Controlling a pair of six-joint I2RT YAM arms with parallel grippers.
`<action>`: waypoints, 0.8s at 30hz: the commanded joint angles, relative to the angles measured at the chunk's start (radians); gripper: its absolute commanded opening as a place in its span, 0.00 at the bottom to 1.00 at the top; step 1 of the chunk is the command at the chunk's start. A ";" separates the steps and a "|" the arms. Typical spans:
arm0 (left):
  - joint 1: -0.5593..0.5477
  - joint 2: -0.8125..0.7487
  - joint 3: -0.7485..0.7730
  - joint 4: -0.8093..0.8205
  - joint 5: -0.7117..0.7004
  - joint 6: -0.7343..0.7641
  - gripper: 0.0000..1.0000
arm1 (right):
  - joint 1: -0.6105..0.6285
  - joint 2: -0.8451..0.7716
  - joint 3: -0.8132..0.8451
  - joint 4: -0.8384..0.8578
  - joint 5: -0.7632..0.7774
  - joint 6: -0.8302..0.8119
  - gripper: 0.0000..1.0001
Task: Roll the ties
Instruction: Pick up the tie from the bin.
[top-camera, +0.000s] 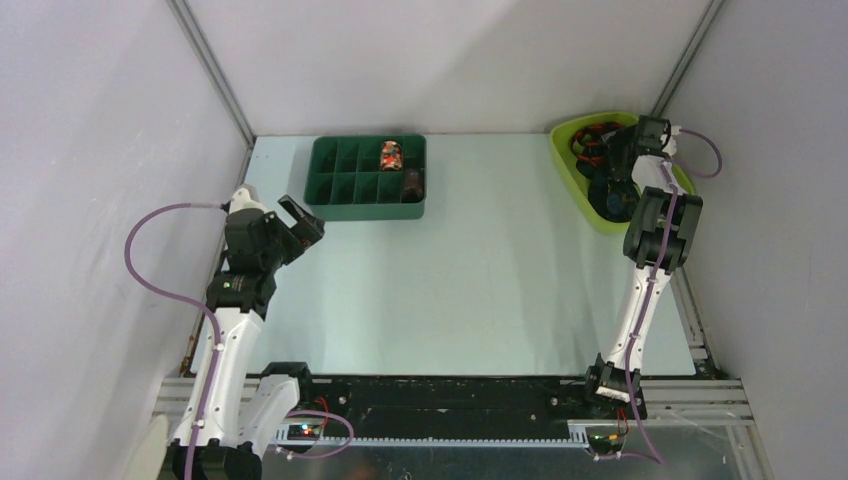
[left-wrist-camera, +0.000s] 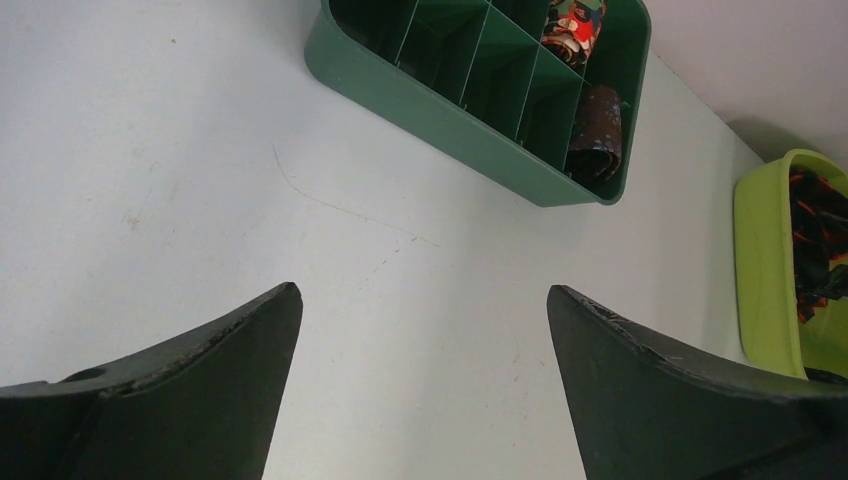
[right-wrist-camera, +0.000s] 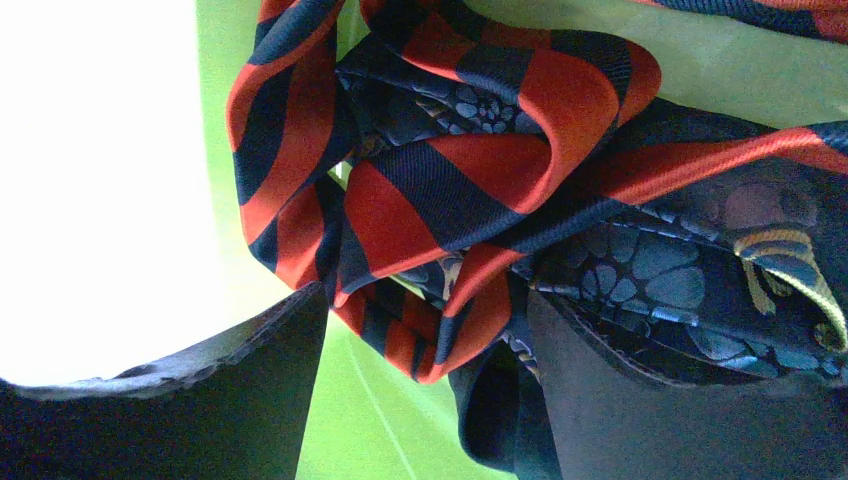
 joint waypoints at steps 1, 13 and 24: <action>0.008 -0.008 -0.006 0.013 0.012 -0.015 1.00 | 0.005 -0.041 -0.044 0.157 -0.007 0.102 0.76; 0.009 -0.003 -0.019 0.021 0.009 -0.022 1.00 | 0.001 -0.123 -0.174 0.331 -0.045 0.162 0.73; 0.009 0.024 -0.019 0.038 0.025 -0.026 1.00 | -0.018 -0.215 -0.257 0.372 -0.051 0.168 0.72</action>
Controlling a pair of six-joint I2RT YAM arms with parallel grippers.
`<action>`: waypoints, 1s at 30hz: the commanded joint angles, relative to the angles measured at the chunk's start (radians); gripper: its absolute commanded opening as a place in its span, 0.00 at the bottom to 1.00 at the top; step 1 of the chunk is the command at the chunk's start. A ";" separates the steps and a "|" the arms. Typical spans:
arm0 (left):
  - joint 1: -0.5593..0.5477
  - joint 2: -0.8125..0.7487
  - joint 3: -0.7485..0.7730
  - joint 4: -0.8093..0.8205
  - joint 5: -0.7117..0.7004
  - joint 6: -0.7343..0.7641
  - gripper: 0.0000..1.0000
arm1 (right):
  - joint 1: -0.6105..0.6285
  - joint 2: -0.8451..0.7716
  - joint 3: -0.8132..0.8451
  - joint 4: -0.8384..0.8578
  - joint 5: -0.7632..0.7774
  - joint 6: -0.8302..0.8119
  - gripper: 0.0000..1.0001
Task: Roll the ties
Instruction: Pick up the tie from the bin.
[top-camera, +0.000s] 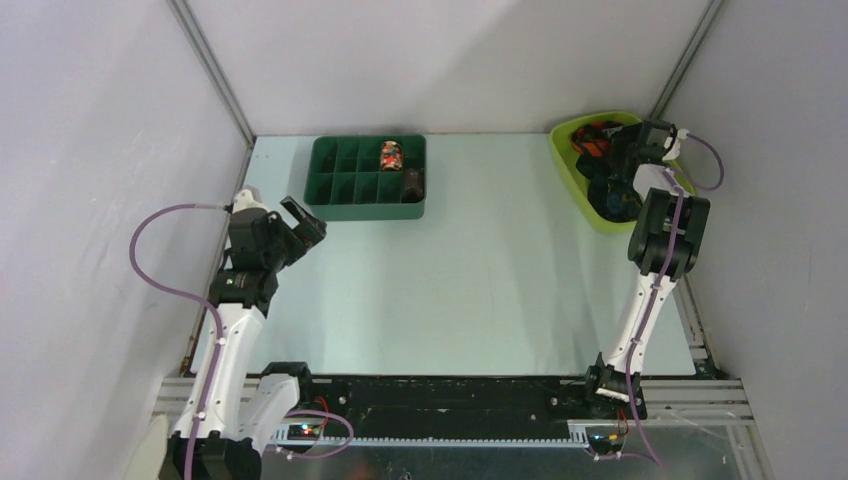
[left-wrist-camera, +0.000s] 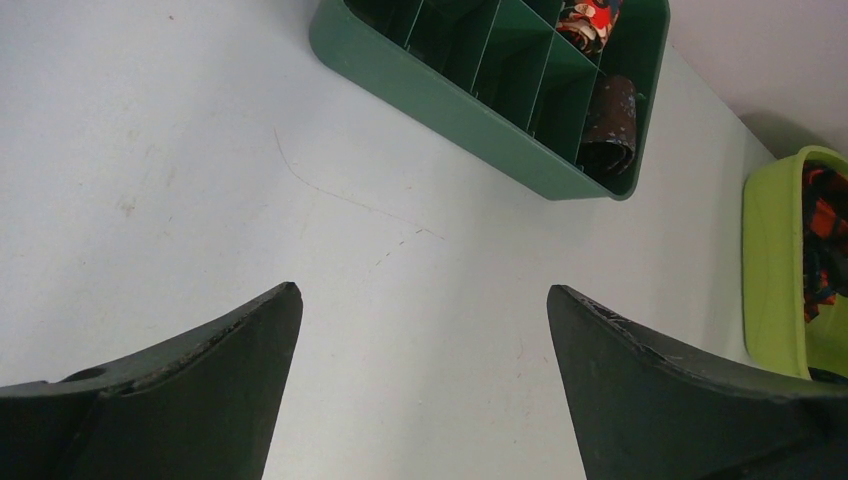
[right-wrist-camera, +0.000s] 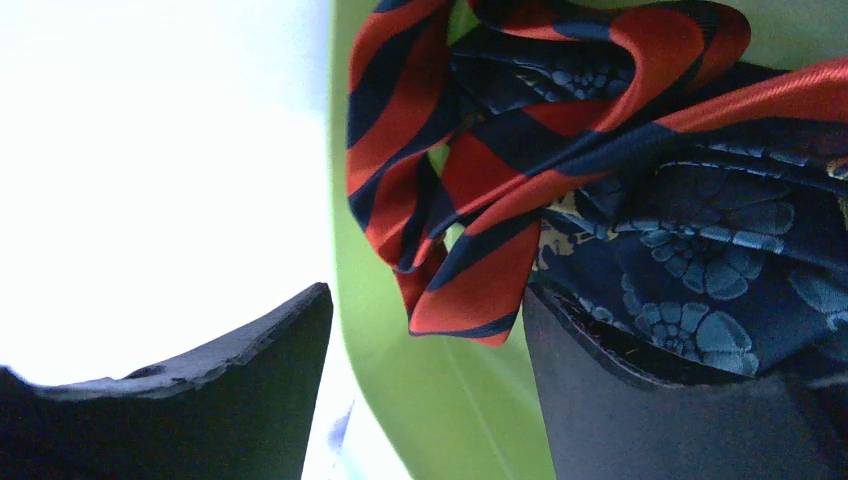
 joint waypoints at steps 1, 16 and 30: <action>0.009 0.003 -0.004 0.037 0.023 -0.011 1.00 | -0.010 -0.114 -0.036 0.083 0.012 0.013 0.72; 0.009 0.017 -0.011 0.042 0.028 -0.011 1.00 | -0.023 0.066 0.191 -0.076 -0.047 -0.005 0.50; 0.009 0.023 -0.015 0.046 0.035 -0.014 1.00 | -0.029 0.044 0.173 -0.126 -0.050 -0.052 0.56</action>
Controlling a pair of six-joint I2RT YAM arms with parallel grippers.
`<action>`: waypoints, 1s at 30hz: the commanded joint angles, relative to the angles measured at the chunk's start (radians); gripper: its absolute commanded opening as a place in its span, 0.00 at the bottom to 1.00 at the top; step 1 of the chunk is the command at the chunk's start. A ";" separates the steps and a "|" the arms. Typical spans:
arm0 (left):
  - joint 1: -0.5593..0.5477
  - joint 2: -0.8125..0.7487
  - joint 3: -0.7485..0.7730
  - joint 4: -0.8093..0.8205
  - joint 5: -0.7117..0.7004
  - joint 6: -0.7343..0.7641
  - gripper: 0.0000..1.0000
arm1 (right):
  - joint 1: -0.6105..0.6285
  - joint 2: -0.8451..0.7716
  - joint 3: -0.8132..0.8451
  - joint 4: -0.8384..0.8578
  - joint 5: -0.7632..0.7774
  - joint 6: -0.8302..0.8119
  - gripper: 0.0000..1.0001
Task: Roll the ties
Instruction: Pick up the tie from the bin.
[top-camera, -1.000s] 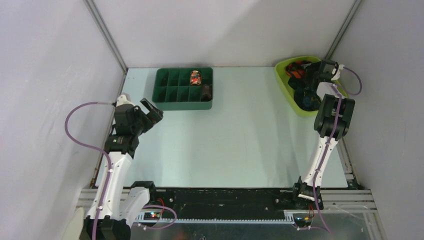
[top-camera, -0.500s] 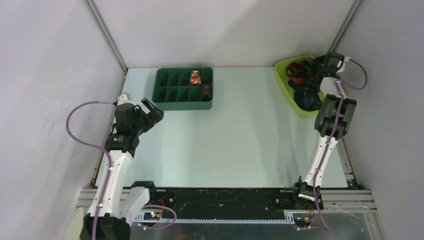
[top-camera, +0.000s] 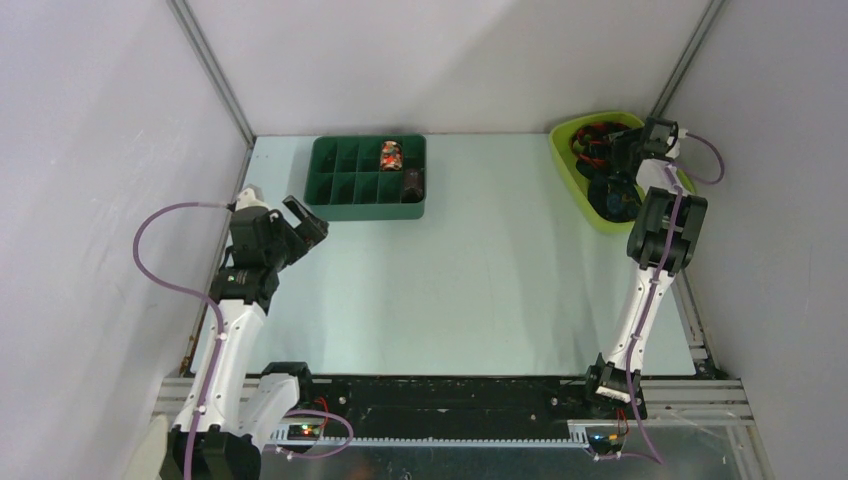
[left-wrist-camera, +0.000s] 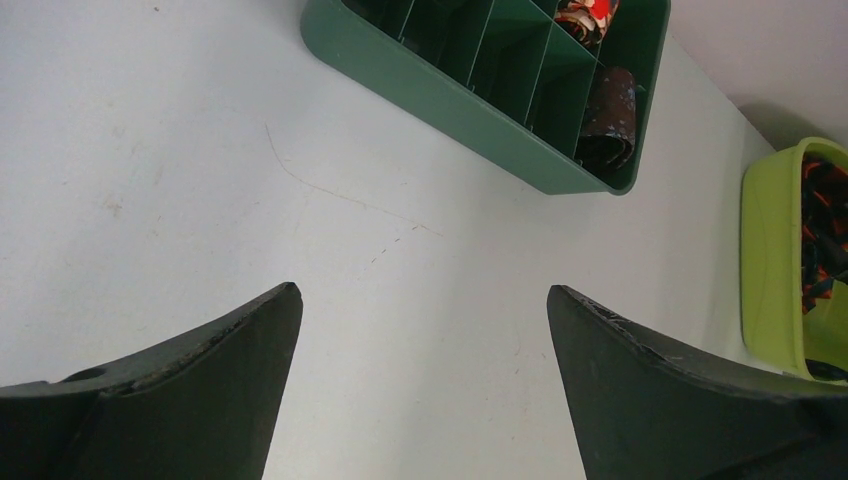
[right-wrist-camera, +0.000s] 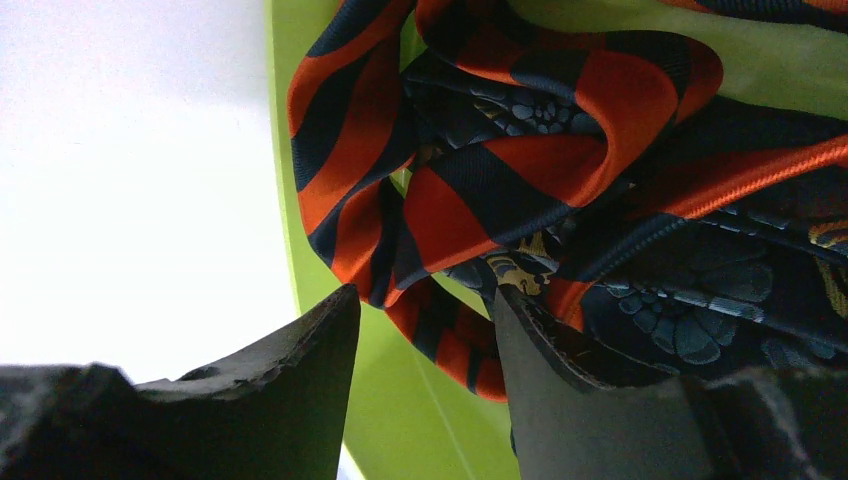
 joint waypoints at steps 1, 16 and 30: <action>0.010 0.001 -0.016 0.034 0.020 -0.013 1.00 | -0.006 -0.070 -0.005 0.018 -0.005 -0.047 0.56; 0.010 0.006 -0.017 0.043 0.031 -0.019 1.00 | -0.001 -0.236 -0.157 -0.005 0.010 -0.090 0.58; 0.009 0.016 -0.013 0.042 0.029 -0.017 1.00 | 0.018 -0.084 -0.001 -0.114 0.007 -0.081 0.60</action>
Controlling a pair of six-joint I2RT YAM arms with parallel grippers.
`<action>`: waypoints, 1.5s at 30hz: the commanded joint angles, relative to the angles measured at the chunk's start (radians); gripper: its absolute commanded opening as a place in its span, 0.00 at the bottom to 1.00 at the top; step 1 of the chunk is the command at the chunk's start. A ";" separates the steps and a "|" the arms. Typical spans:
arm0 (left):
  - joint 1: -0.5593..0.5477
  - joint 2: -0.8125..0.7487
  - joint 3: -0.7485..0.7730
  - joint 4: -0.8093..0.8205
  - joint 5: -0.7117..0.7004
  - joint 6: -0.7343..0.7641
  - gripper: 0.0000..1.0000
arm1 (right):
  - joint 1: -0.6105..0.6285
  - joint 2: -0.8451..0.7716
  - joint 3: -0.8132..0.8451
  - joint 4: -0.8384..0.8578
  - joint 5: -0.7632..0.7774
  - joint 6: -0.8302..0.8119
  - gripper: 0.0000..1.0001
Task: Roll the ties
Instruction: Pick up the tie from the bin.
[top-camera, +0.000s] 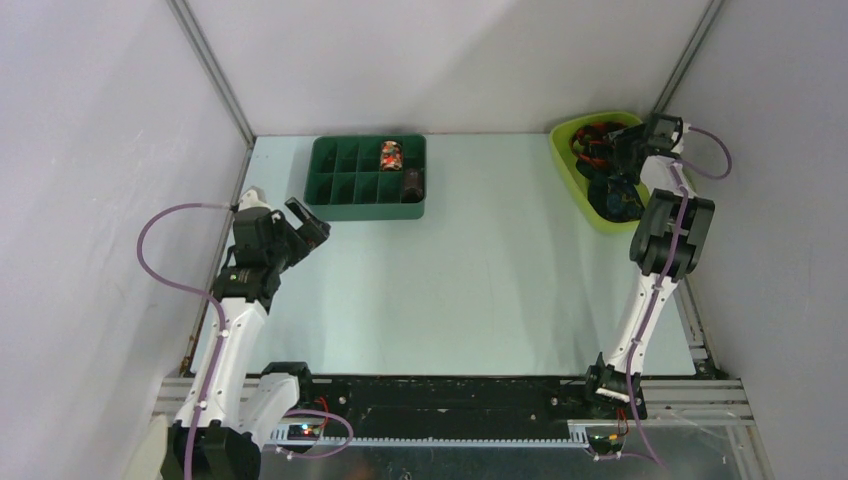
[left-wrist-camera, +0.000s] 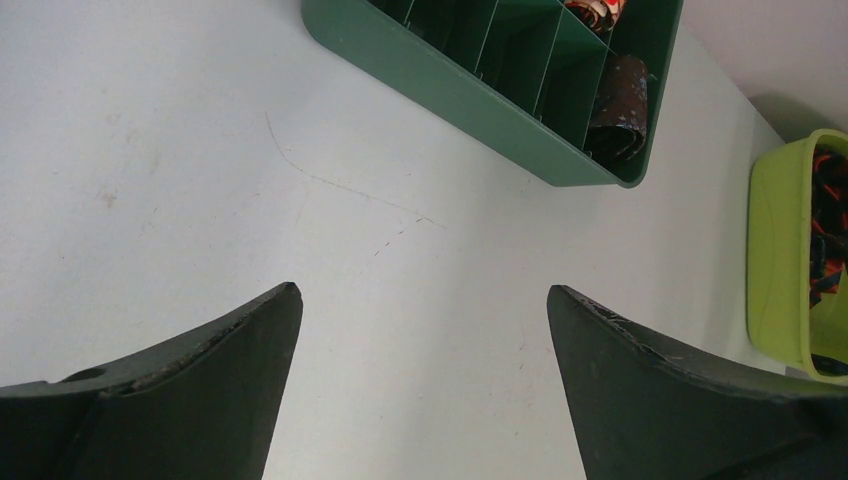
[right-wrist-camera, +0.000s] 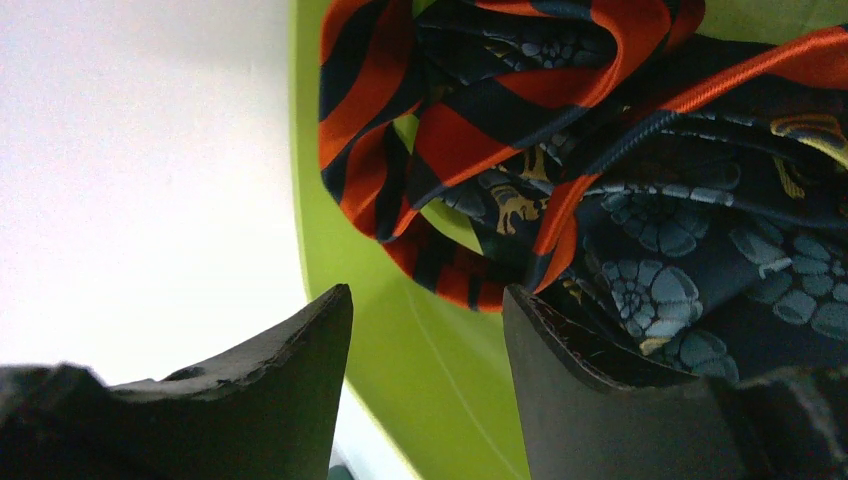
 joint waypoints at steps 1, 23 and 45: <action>0.008 0.002 0.005 0.034 0.016 -0.013 1.00 | 0.012 0.059 0.104 -0.057 0.008 -0.008 0.60; 0.008 0.020 0.002 0.044 0.021 -0.014 1.00 | 0.004 -0.012 -0.054 0.101 -0.006 -0.022 0.60; 0.008 0.022 -0.005 0.055 0.031 -0.023 1.00 | 0.004 -0.123 -0.232 0.144 -0.016 0.002 0.60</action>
